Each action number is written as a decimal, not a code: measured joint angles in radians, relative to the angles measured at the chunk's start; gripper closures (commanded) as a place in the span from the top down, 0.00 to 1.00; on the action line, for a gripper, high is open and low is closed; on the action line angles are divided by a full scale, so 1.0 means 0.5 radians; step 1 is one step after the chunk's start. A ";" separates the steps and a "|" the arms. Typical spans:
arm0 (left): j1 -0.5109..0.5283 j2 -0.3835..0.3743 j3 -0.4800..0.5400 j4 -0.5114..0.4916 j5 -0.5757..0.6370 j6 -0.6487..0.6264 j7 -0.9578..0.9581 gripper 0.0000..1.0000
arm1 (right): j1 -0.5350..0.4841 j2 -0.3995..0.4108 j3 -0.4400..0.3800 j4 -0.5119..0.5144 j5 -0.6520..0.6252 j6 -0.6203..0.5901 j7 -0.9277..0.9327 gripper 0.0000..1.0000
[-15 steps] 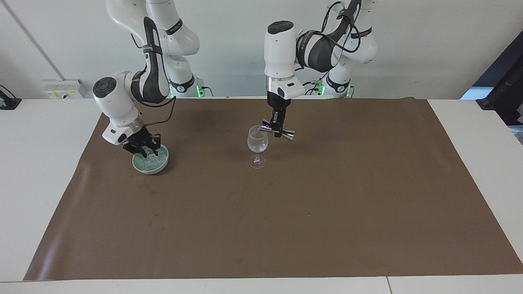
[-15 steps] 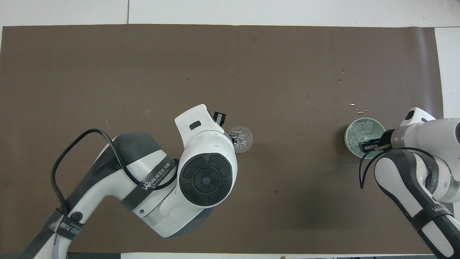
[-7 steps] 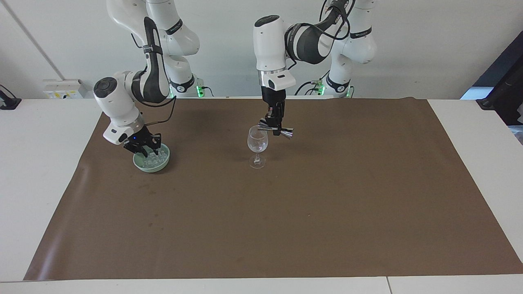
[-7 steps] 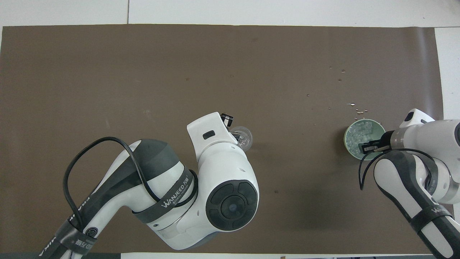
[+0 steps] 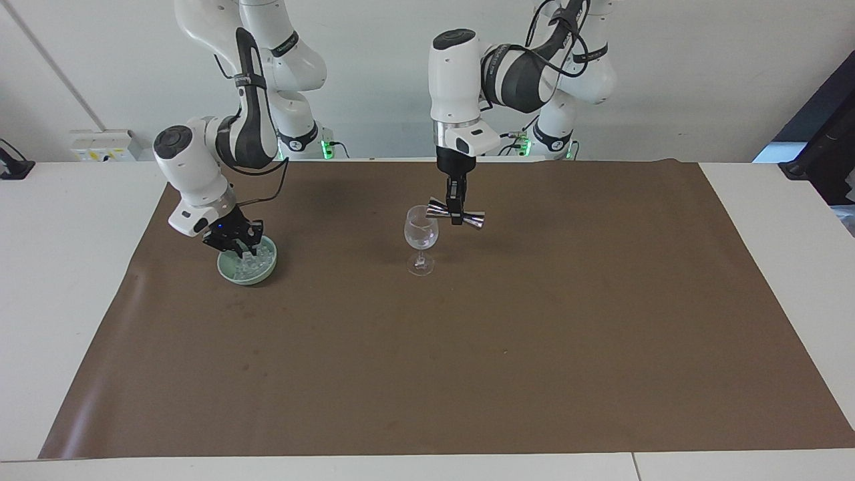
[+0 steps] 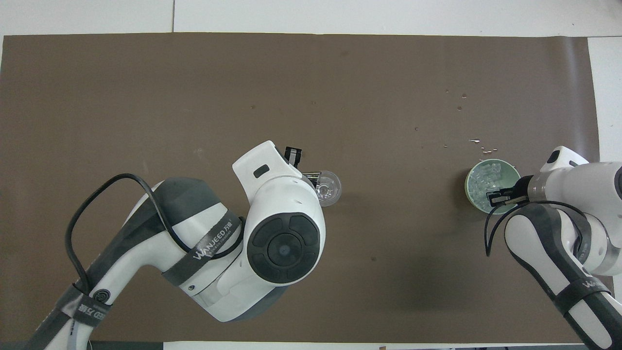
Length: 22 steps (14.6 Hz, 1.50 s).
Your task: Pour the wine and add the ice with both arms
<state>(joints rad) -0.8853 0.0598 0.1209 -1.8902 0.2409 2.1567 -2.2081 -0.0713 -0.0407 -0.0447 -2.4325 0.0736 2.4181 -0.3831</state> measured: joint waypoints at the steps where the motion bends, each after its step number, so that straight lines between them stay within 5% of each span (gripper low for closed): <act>1: 0.027 0.002 0.000 0.000 -0.091 0.015 0.025 0.00 | 0.000 0.000 0.000 0.000 0.000 0.000 0.000 0.16; 6: 0.216 0.000 0.011 0.013 -0.715 0.060 0.478 0.00 | 0.001 -0.002 0.002 0.096 0.003 -0.044 0.000 0.16; 11: 0.680 -0.007 0.031 -0.008 -1.391 -0.034 1.239 0.00 | 0.119 -0.021 0.007 0.530 0.053 -0.561 0.180 0.16; 17: 1.361 -0.040 0.040 -0.298 -2.193 -0.186 2.173 0.00 | 0.745 -0.035 0.040 1.135 0.058 -0.958 1.303 0.16; 22: 1.830 0.235 0.038 -0.325 -2.621 -0.438 2.516 0.00 | 1.209 0.087 0.049 1.388 0.057 -0.855 2.081 0.17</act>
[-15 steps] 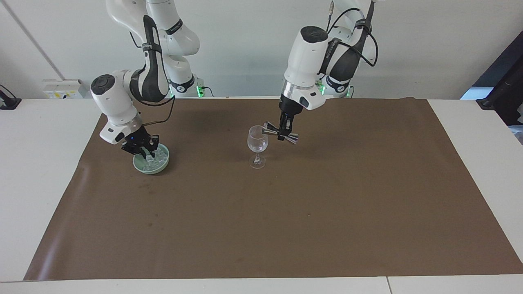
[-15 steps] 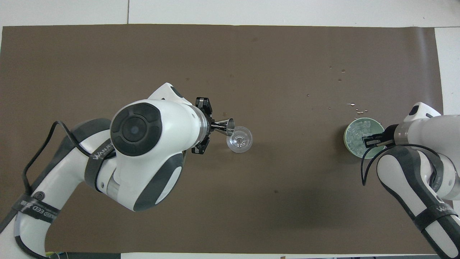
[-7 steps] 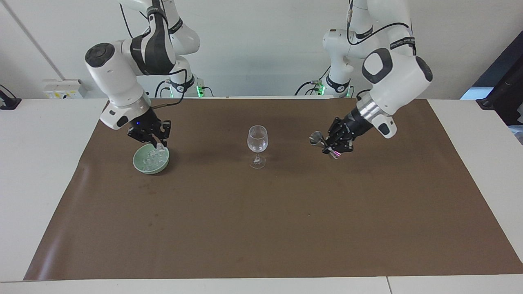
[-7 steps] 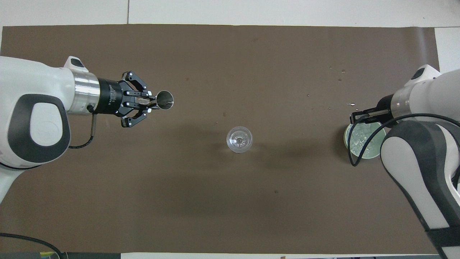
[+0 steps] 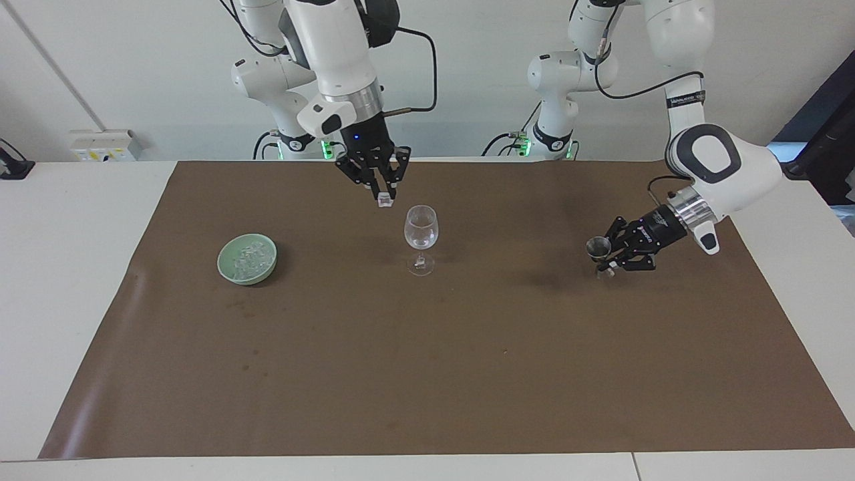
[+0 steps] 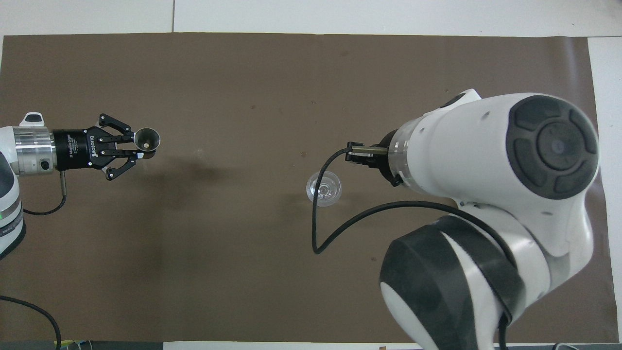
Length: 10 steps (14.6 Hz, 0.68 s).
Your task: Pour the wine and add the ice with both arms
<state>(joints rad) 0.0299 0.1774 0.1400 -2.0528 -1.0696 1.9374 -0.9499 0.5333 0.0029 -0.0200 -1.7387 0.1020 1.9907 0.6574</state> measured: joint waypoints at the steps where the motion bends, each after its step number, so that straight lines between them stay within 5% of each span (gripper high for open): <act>1: 0.080 0.101 -0.001 0.051 -0.068 -0.079 0.044 0.00 | 0.053 0.028 -0.001 0.000 0.000 0.047 0.071 0.17; 4: 0.253 0.347 -0.005 0.176 -0.206 -0.212 0.197 0.00 | 0.157 0.134 -0.002 -0.034 0.000 0.187 0.195 0.18; 10: 0.461 0.542 -0.009 0.175 -0.453 -0.418 0.418 0.00 | 0.174 0.155 -0.010 -0.131 0.000 0.195 0.205 0.20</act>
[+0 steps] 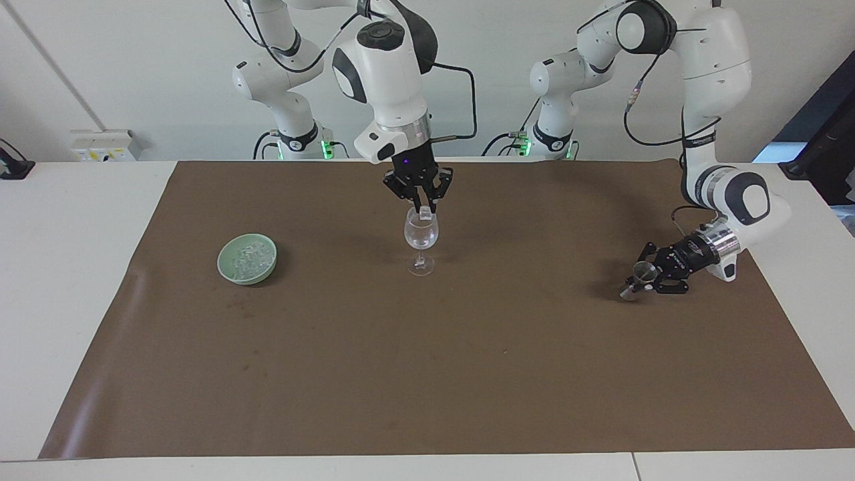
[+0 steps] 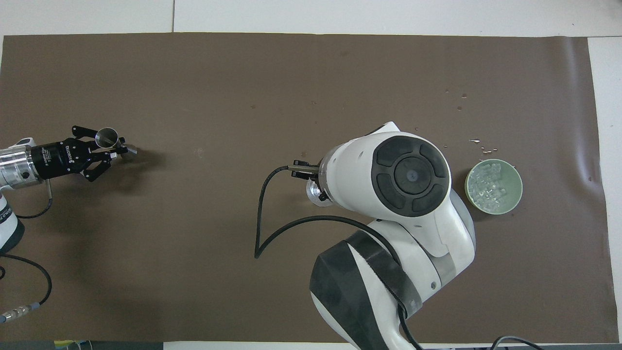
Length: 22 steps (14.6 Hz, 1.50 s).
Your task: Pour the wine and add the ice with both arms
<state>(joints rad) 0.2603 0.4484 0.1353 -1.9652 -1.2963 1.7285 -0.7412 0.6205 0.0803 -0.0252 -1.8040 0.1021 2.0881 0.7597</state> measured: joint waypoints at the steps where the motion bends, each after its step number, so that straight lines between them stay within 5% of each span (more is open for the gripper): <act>1: 0.018 0.019 -0.001 -0.011 -0.040 -0.012 0.027 0.00 | 0.000 -0.010 -0.001 -0.023 0.000 -0.002 0.000 0.21; 6: 0.071 0.071 -0.002 -0.033 -0.101 -0.038 0.053 0.02 | 0.001 -0.049 0.000 -0.088 0.001 -0.016 0.000 0.26; 7: 0.088 0.071 -0.002 -0.035 -0.102 -0.056 0.056 0.99 | 0.001 -0.053 0.001 -0.095 0.008 -0.017 0.000 0.27; 11: 0.143 0.069 -0.001 -0.024 -0.070 -0.133 0.081 1.00 | 0.002 -0.066 0.001 -0.109 0.072 -0.017 0.000 0.32; 13: 0.150 0.064 0.001 0.042 0.131 -0.146 0.093 1.00 | 0.003 -0.066 0.002 -0.115 0.073 -0.018 0.000 0.34; 15: 0.151 0.050 0.003 0.131 0.342 -0.155 0.093 1.00 | 0.003 -0.066 0.002 -0.123 0.073 -0.018 0.000 0.51; 19: 0.151 0.004 0.003 0.301 0.789 -0.158 0.131 1.00 | 0.001 -0.074 0.000 -0.109 0.073 -0.074 0.000 0.56; 20: 0.151 -0.011 0.003 0.353 0.888 -0.162 0.170 1.00 | -0.006 -0.082 -0.006 -0.081 0.072 -0.121 0.000 0.62; 22: 0.147 -0.042 -0.003 0.494 1.135 -0.204 0.250 1.00 | -0.061 -0.111 -0.021 0.004 0.068 -0.209 0.000 0.92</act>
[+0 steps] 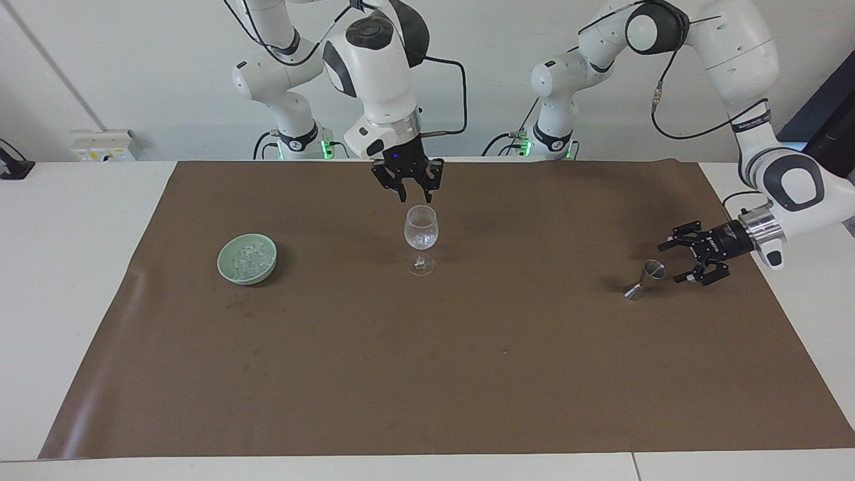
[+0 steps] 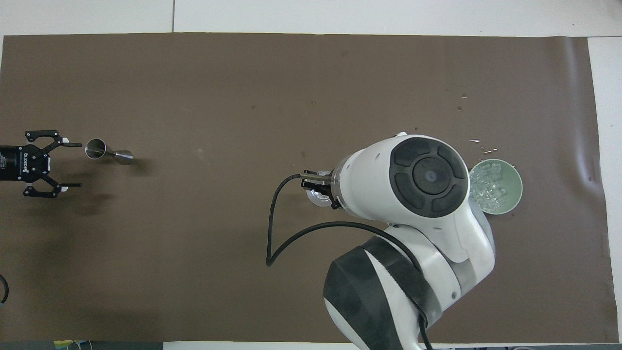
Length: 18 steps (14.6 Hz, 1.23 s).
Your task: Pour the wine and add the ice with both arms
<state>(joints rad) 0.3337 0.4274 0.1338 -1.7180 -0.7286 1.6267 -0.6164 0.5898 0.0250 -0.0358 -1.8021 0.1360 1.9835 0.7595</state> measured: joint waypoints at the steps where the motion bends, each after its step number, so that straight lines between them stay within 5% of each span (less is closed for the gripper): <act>1: -0.012 -0.021 -0.009 0.075 0.125 -0.024 0.022 1.00 | -0.051 -0.022 -0.003 0.031 -0.002 -0.034 -0.010 1.00; 6: -0.324 -0.262 -0.033 0.239 0.759 -0.033 0.139 1.00 | -0.447 -0.147 -0.020 0.050 -0.040 -0.401 -0.523 1.00; 13: -0.494 -0.583 -0.036 0.249 0.968 -0.058 0.738 1.00 | -1.021 -0.195 -0.033 0.050 -0.090 -0.591 -1.172 1.00; 18: -0.725 -0.660 -0.042 0.249 1.230 -0.057 0.980 1.00 | -1.241 -0.234 -0.034 0.147 -0.192 -0.781 -1.385 1.00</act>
<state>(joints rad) -0.0288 0.0976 0.1129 -1.5934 -0.1137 1.5983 -0.1262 -0.0305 -0.0921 -0.0526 -1.7285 0.0401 1.5931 0.0671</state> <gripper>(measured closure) 0.000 0.000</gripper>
